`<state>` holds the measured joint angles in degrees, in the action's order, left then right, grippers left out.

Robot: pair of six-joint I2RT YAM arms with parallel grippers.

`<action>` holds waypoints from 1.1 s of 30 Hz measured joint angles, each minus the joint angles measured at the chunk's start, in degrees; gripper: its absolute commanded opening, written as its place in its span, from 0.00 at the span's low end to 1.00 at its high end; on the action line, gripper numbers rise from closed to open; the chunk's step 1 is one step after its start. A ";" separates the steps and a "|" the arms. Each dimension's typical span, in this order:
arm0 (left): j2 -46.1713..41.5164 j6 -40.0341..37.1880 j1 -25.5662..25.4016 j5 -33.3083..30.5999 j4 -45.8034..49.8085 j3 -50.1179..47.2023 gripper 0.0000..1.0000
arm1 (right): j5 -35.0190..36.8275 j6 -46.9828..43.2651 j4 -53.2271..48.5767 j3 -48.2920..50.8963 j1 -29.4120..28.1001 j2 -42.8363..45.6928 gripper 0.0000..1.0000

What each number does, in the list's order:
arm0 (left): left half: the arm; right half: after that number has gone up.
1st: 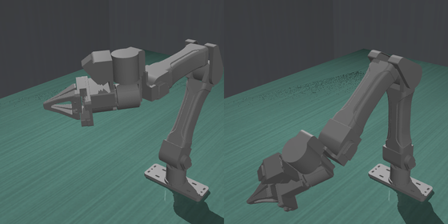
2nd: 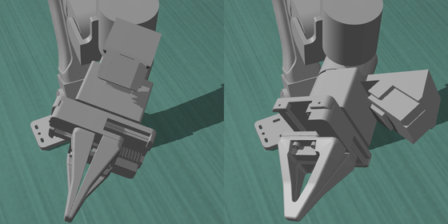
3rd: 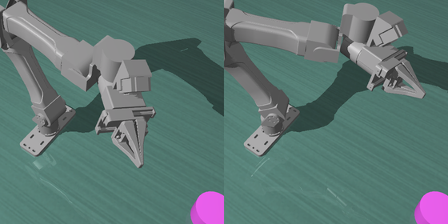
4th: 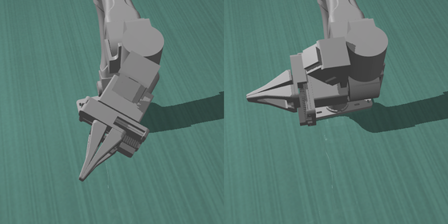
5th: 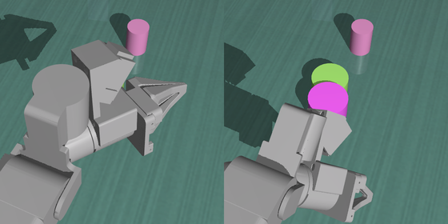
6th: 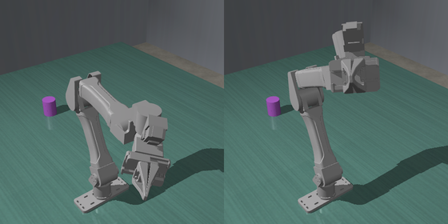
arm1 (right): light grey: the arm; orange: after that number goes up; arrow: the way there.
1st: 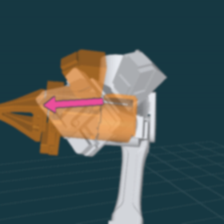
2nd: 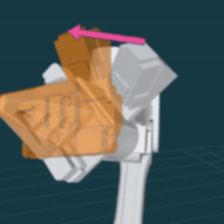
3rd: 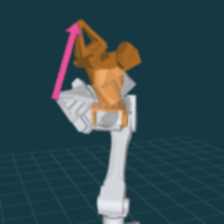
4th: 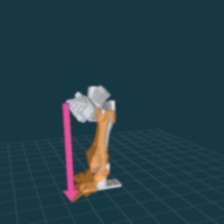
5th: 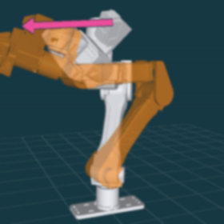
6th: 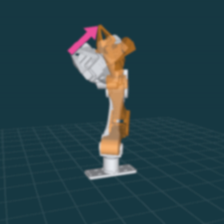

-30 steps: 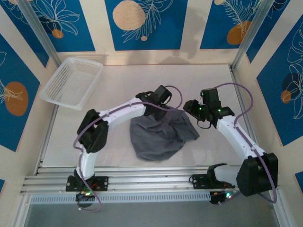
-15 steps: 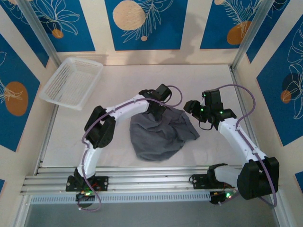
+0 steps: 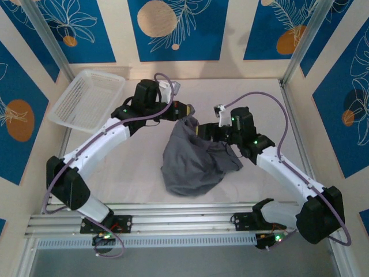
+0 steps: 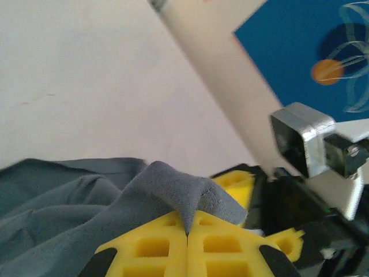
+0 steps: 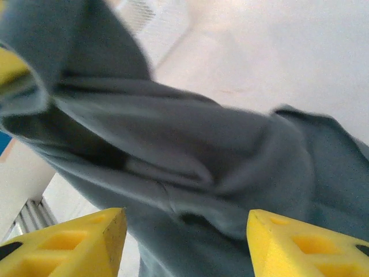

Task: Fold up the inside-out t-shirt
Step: Adjust the T-shirt at the center of the table.

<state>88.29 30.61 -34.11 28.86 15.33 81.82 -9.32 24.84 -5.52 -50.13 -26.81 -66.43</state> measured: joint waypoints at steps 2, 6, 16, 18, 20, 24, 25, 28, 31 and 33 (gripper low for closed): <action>-0.09 3.43 0.02 3.13 -2.54 -1.25 0.00 | -0.70 -2.86 3.23 0.00 -0.81 0.00 0.58; -0.13 8.59 0.24 6.80 -6.69 -3.58 0.00 | -1.55 -6.21 8.52 -0.15 -1.79 -0.92 0.57; -3.76 17.16 3.48 6.88 -10.47 -4.31 0.00 | 8.44 -5.77 17.64 2.38 -13.70 -15.30 0.40; -4.76 17.33 4.26 6.40 -8.79 -4.31 0.00 | 10.78 -5.38 20.59 5.95 -16.06 -15.91 0.50; -5.27 17.38 4.79 5.97 -6.71 -4.35 0.00 | 12.83 -5.07 23.76 9.40 -17.05 -14.62 0.55; -5.68 17.57 5.01 5.66 -6.75 -4.68 0.00 | 16.50 -7.08 24.35 13.38 -16.94 -8.66 0.59; -5.90 17.77 5.11 5.64 -6.95 -4.74 0.00 | 17.07 -8.39 23.54 13.55 -16.96 -6.71 0.67; -6.60 18.47 5.25 5.64 -9.09 -5.09 0.00 | 18.38 -11.82 21.64 13.16 -16.39 -2.03 0.68; -7.28 18.86 5.38 5.64 -11.32 -5.53 0.00 | 17.68 -12.68 18.78 10.32 -13.99 -0.50 0.63; -7.43 19.04 5.40 5.64 -12.15 -5.64 0.00 | 15.93 -11.93 17.35 7.54 -11.34 -0.63 0.56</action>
<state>80.86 49.65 -28.71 34.50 3.18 76.18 6.61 12.91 11.84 -42.59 -38.15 -67.07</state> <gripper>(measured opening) 0.045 0.617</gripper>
